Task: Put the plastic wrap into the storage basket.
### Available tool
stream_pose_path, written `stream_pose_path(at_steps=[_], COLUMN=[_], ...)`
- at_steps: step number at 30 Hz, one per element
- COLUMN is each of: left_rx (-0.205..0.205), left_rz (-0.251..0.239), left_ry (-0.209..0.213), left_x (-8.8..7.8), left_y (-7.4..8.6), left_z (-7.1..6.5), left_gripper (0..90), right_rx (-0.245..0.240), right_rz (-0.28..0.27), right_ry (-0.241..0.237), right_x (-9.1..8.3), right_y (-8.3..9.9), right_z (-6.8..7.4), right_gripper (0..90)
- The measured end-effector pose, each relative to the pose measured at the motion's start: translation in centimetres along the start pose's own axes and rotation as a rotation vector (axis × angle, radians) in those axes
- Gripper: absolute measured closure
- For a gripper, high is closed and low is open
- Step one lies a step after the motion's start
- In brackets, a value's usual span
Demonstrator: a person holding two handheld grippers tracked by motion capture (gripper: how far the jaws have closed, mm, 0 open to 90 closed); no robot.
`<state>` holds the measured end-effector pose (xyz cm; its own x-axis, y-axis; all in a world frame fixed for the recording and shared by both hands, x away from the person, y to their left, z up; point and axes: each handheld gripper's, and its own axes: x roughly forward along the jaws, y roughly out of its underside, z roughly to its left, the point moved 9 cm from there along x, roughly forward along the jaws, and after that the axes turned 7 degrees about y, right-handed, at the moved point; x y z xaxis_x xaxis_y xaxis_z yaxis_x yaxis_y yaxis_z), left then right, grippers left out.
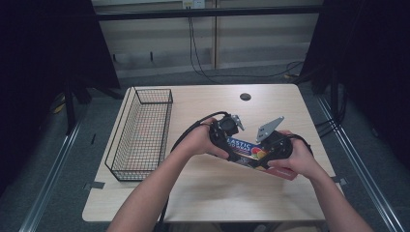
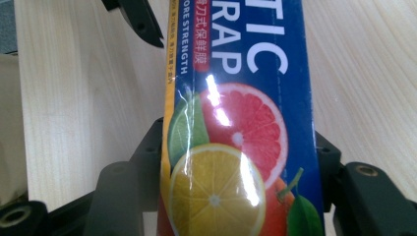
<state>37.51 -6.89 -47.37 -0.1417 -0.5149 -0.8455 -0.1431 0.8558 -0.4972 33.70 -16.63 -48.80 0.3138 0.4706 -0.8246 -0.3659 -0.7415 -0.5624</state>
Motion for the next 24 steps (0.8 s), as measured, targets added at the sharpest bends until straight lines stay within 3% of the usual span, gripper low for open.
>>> stream_pose_path(at_steps=[5, 9, 13, 15, 19, 20, 21, 23, 24], left_rx=[0.018, 0.082, 0.108, 0.098, 0.095, 0.095, 0.074, 0.067, 0.035], left_rz=[0.011, 0.04, 0.081, 0.101, 0.117, 0.131, 0.121, 0.096, 0.088], left_ry=[0.004, 0.002, 0.03, 0.05, 0.036, 0.026, 0.023, 0.01, 0.012], left_x=[0.2, 0.1, -0.2, -0.3, -0.6, -0.7, -0.8, -1.0, -1.0], left_y=[0.1, 0.5, 0.8, 0.9, 1.0, 1.1, 1.0, 0.9, 1.0], left_z=[-0.1, -0.3, -1.1, -1.6, -2.2, -2.3, -2.5, -2.6, -2.5], left_gripper=[14.3, 20.6, 29.2, 33.5, 37.8, 39.1, 40.3, 42.1, 42.3], right_rx=[-0.019, -0.035, -0.061, -0.091, -0.124, -0.111, -0.064, -0.041, -0.033], right_rz=[0.0, -0.001, -0.007, -0.012, -0.031, -0.051, -0.085, -0.114, -0.111], right_ry=[-0.002, -0.015, -0.038, -0.044, -0.059, -0.061, -0.071, -0.049, -0.032], right_x=[0.0, 0.0, -0.2, -0.3, -0.4, -0.5, -0.5, -0.7, -0.8], right_y=[0.1, 0.1, 0.1, 0.0, -0.2, -0.4, -0.7, -0.8, -0.8], right_z=[-0.1, 0.1, 0.3, 0.5, 0.6, 0.5, 0.3, -0.3, -0.4], right_gripper=[42.7, 42.8, 42.7, 42.6, 40.7, 38.9, 36.0, 29.2, 26.5])
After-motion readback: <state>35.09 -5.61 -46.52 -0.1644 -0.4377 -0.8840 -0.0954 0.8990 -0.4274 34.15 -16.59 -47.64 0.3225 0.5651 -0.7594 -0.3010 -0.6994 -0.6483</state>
